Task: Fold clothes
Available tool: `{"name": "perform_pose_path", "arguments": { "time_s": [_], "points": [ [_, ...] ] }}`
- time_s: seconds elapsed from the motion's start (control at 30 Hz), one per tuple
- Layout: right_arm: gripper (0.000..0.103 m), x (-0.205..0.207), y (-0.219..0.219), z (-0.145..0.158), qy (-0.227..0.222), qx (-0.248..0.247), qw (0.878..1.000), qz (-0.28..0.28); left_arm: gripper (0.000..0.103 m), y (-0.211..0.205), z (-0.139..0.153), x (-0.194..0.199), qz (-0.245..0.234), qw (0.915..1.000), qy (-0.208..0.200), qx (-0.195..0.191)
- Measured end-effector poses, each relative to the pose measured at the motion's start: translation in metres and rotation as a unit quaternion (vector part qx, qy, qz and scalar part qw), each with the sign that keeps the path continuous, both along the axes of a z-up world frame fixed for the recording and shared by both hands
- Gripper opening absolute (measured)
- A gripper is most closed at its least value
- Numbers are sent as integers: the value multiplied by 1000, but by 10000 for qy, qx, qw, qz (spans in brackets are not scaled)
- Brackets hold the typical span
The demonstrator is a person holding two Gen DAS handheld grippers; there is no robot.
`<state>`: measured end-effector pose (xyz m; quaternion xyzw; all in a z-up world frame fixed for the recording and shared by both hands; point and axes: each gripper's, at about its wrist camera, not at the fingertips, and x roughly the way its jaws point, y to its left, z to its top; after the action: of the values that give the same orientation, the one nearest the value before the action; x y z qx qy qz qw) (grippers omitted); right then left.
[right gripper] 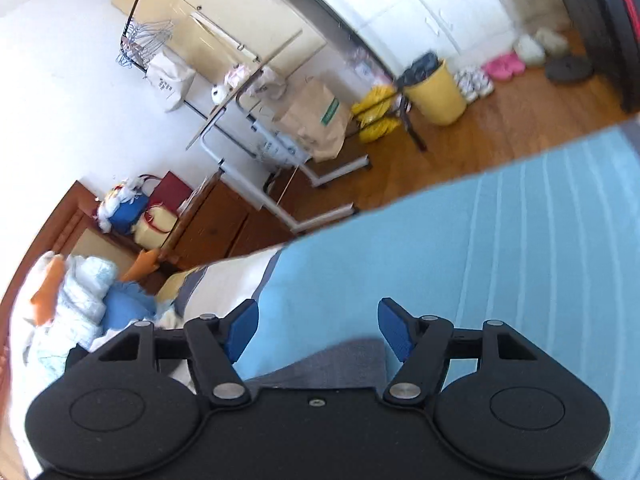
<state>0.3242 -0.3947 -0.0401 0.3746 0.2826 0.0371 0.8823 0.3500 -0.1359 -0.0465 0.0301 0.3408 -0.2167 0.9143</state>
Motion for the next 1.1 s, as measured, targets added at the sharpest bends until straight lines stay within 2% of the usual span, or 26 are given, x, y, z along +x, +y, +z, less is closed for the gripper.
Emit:
{"name": "perform_pose_path", "arguments": {
  "time_s": [0.07,0.17,0.23,0.3,0.37,0.4,0.43,0.5,0.53,0.57,0.63,0.73,0.83,0.9,0.93,1.0,1.03,1.1],
  "points": [
    [72,4,13,-12,304,-467,9981,256,10,14,-6,2,49,9995,84,-314],
    [72,11,36,-29,777,-1294,9855,778,11,30,-9,-9,4,9962,-74,-867],
    [73,13,50,-35,748,-1798,9761,961,11,35,-9,-13,-133,9929,-165,-1172],
    [84,16,62,-35,588,-2173,9683,1081,10,36,-6,-16,-338,9889,-373,-1396],
    [83,21,71,-33,547,-2400,9605,1297,10,33,2,-28,-504,9854,-884,-1363],
    [78,23,73,-32,492,-2463,9581,1375,10,31,6,-34,-548,9835,-1103,-1323],
    [73,23,73,-33,454,-2473,9579,1386,10,29,8,-35,-428,9851,-1110,-1245],
    [55,24,68,-36,478,-2398,9616,1249,12,27,10,-37,-177,9880,-1086,-1087],
    [51,21,62,-37,499,-2345,9638,1164,21,30,6,-35,-12,9907,-922,-999],
    [48,20,58,-37,494,-2299,9658,1090,35,33,2,-33,153,9929,-757,-910],
    [46,11,57,-39,477,-2299,9666,1023,45,39,-6,-29,482,9952,-426,-731],
    [46,9,55,-38,492,-2253,9684,952,47,48,-19,-22,974,9942,71,-458],
    [54,-12,48,-38,545,-1778,9792,816,52,57,-28,-20,1402,9885,518,-216],
    [64,-34,44,-38,527,-1414,9849,846,60,65,-14,-49,1202,9918,323,-295],
    [66,-50,43,-40,488,-1243,9867,926,69,71,-8,-64,1105,9933,231,-266],
    [67,-84,42,-42,413,-1011,9880,1091,72,85,1,-91,1001,9948,160,-82],
    [67,-95,44,-42,436,-1013,9867,1192,72,94,4,-105,971,9951,161,15],
    [67,-105,52,-32,633,-1342,9777,1485,72,118,9,-136,985,9946,307,77]
  ]
}}
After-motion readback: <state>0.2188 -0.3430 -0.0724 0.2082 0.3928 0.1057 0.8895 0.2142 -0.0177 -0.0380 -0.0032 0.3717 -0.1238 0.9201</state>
